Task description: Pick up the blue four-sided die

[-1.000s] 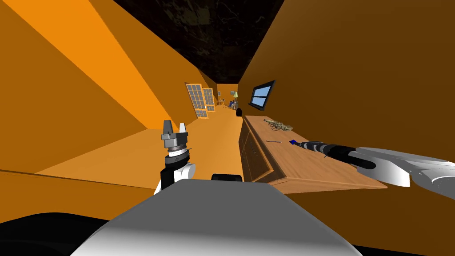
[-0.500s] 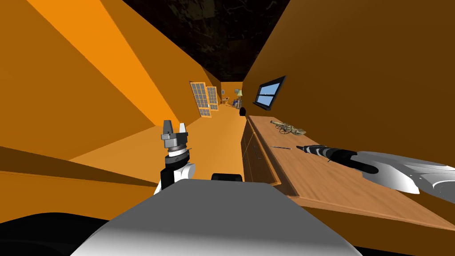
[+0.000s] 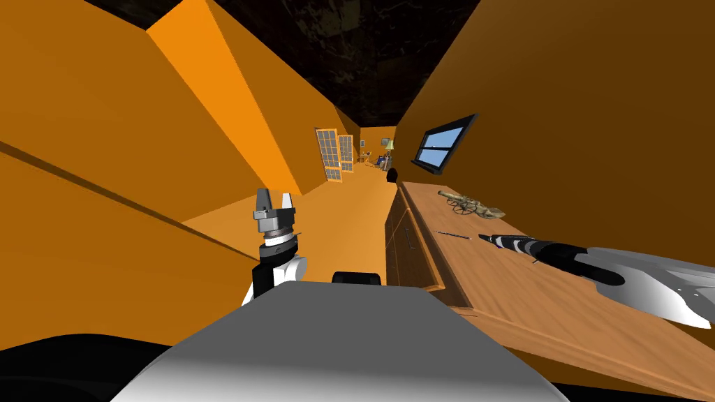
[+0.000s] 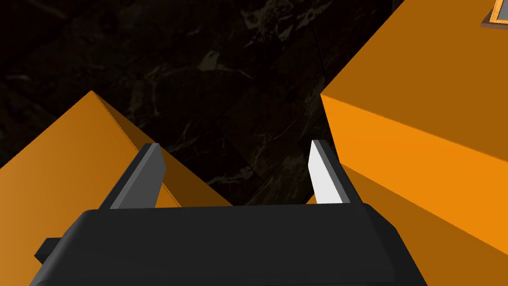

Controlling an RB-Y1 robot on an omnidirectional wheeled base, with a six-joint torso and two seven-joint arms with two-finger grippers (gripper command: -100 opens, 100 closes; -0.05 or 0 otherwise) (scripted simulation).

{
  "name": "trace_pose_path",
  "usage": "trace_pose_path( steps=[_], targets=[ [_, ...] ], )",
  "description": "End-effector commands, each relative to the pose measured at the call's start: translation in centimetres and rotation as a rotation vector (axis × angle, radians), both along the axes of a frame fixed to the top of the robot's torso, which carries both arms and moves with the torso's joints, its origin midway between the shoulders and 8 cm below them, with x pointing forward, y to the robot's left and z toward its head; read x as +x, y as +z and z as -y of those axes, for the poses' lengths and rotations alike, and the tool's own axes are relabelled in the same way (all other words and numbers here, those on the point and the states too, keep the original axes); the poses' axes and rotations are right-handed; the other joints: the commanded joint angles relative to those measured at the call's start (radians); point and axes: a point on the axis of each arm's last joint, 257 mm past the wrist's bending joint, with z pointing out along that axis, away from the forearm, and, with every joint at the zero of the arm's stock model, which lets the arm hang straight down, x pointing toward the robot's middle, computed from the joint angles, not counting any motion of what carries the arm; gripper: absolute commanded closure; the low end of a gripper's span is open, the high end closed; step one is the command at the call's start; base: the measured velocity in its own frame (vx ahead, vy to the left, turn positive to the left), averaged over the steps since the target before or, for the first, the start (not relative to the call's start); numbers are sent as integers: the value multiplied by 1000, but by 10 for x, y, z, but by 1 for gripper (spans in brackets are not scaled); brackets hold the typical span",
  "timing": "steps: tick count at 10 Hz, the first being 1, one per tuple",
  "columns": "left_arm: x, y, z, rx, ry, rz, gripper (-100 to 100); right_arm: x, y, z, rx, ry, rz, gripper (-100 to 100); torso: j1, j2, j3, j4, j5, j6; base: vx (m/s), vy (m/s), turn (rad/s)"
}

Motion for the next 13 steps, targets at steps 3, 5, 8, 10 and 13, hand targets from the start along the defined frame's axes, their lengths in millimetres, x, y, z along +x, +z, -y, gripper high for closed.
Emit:
trace_pose_path(
  steps=[3, 5, 8, 10, 13],
  targets=[
    [0, 0, 0, 0, 0, 0, 0, -22, -3, 24, 0, -63, 0, -100, -4, -3, -2, -1, -3, -2, -79, -15, 160],
    [0, 0, 0, 0, 0, 0, 0, -38, -3, 40, 1, -112, 5, -100, -4, -7, -5, -3, -4, -4, -74, 0, 280],
    [0, 0, 0, 0, 0, 0, 0, -58, -6, 56, 2, -161, 0, -100, -3, -6, -4, -3, -3, -3, -68, 5, 149],
    [0, 0, 0, 0, 0, 0, 0, -74, -8, 68, 7, -204, 1, -100, -4, -7, -5, -2, -4, -2, -60, 2, 160],
    [0, 0, 0, 0, 0, 0, 0, -98, -5, 87, -4, -263, 2, -100, -4, -4, -3, -2, -4, -3, -101, 7, 239]
  ],
)
